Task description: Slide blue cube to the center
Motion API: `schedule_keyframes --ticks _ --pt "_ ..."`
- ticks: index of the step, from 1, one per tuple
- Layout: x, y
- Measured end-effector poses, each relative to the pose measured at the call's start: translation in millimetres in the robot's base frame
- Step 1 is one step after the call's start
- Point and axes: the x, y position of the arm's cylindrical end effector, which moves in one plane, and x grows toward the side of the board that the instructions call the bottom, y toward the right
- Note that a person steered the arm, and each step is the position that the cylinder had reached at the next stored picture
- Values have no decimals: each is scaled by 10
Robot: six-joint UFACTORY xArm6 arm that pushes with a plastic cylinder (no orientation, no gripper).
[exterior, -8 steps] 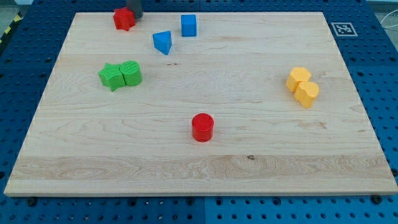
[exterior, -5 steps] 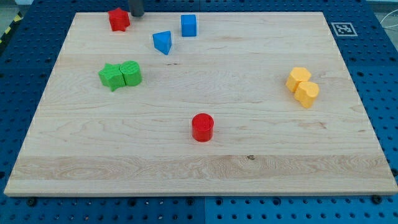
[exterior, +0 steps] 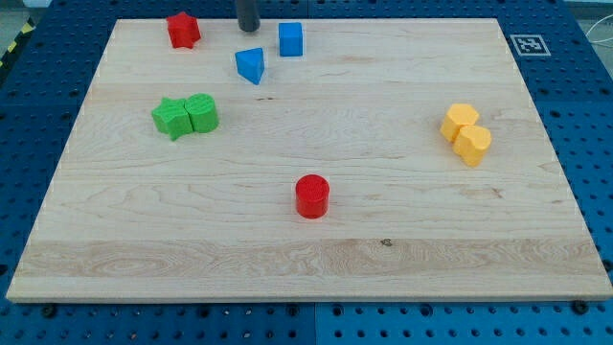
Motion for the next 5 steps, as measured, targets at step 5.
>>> schedule_keyframes --ticks 5 --pt "663 583"
